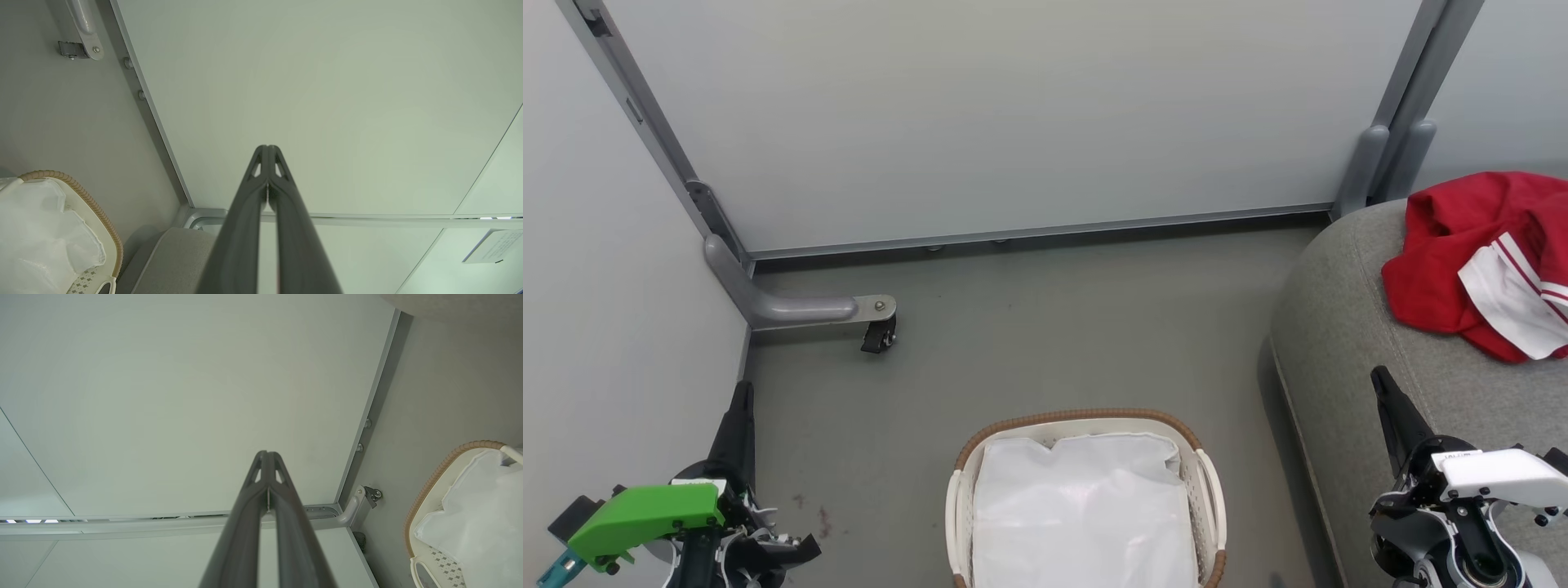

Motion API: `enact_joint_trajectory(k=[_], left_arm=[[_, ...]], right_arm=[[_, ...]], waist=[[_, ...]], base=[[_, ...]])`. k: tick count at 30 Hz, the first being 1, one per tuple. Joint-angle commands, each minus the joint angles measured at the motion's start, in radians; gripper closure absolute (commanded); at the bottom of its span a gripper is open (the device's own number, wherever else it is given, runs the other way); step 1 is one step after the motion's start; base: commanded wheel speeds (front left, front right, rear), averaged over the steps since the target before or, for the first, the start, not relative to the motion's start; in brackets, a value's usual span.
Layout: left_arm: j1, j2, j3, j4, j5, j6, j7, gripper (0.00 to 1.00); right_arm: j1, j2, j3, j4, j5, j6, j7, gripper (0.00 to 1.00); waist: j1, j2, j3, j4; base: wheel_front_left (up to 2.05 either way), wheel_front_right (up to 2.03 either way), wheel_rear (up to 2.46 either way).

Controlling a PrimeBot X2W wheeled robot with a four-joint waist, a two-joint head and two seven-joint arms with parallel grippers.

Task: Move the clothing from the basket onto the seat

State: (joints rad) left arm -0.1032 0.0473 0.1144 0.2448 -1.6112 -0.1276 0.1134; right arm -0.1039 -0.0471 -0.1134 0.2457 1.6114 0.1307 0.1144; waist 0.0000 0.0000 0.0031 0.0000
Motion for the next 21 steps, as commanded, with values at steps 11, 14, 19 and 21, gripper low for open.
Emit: enact_joint_trajectory(k=[11, 14, 19, 21], left_arm=[[-0.010, 0.005, 0.002, -0.001, -0.003, -0.006, 0.005, 1.00], [-0.010, 0.005, 0.002, -0.001, -0.003, -0.006, 0.005, 1.00], [-0.010, 0.005, 0.002, -0.001, -0.003, -0.006, 0.005, 1.00], [-0.010, 0.005, 0.002, -0.001, -0.003, -0.006, 0.005, 1.00]], right_arm=[[-0.008, -0.006, -0.002, -0.004, 0.003, 0.000, 0.003, 1.00], [-0.008, -0.006, -0.002, -0.004, 0.003, 0.000, 0.003, 1.00], [-0.008, -0.006, -0.002, -0.004, 0.003, 0.000, 0.003, 1.00], [-0.008, -0.006, -0.002, -0.004, 0.003, 0.000, 0.003, 1.00]], waist=[[0.0000, 0.0000, 0.000, 0.000], [0.0000, 0.0000, 0.000, 0.000], [0.0000, 0.0000, 0.000, 0.000], [0.0000, 0.0000, 0.000, 0.000]], base=[[0.00, 0.00, 0.00], [0.00, 0.00, 0.00], [0.00, 0.00, 0.00], [0.00, 0.00, 0.00]])
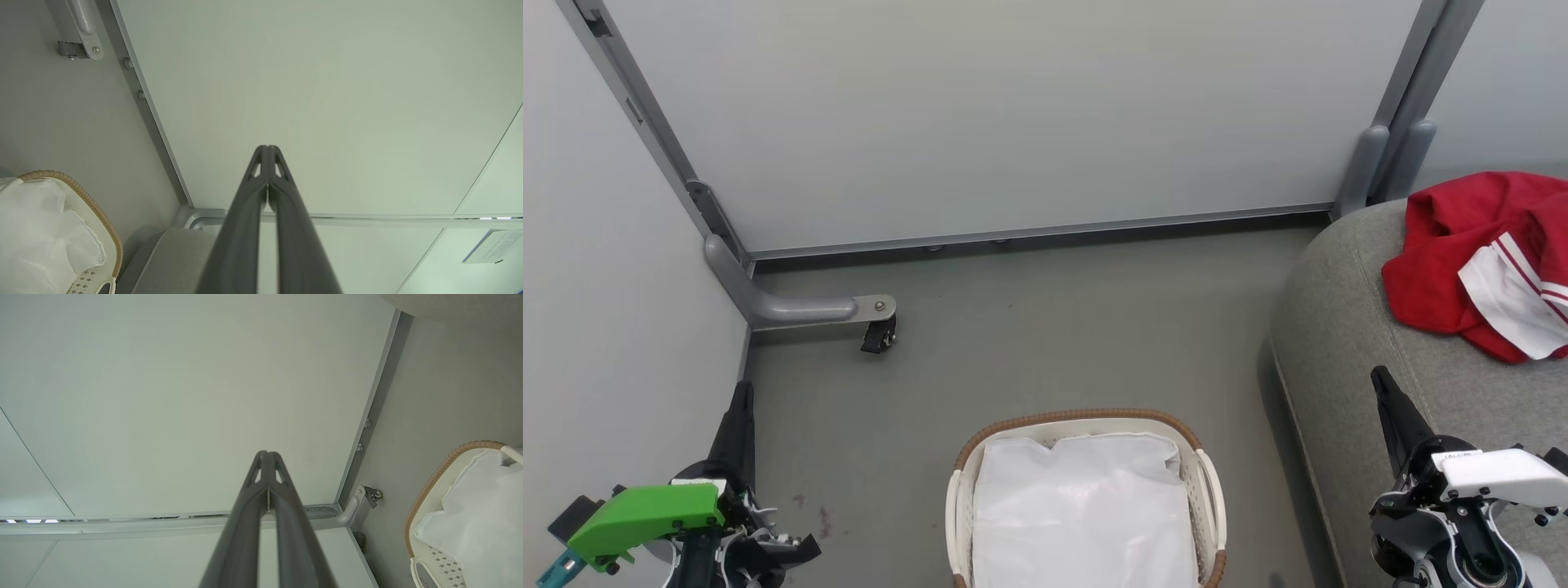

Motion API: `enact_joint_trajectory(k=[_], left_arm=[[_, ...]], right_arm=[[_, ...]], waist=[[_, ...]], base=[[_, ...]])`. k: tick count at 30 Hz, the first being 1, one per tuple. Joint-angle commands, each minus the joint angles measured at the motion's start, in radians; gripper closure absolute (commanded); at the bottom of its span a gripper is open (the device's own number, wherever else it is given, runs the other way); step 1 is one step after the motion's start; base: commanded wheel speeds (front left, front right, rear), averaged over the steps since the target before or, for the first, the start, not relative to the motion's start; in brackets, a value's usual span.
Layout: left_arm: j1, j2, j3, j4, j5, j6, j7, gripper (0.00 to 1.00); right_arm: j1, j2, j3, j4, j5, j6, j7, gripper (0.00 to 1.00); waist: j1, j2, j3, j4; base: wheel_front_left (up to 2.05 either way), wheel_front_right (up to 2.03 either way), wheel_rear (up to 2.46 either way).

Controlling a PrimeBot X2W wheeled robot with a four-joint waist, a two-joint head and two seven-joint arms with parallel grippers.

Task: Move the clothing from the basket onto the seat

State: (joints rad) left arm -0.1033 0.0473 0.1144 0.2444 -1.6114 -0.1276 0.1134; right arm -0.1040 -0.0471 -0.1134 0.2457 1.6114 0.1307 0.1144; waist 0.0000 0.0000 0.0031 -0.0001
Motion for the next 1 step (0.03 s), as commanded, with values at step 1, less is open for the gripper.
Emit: enact_joint_trajectory(k=[1], left_arm=[[-0.010, 0.005, 0.002, -0.001, -0.003, -0.006, 0.005, 1.00]], right_arm=[[-0.008, -0.006, -0.002, -0.004, 0.003, 0.000, 0.003, 1.00]], waist=[[0.0000, 0.0000, 0.000, 0.000]], base=[[0.00, 0.00, 0.00]])
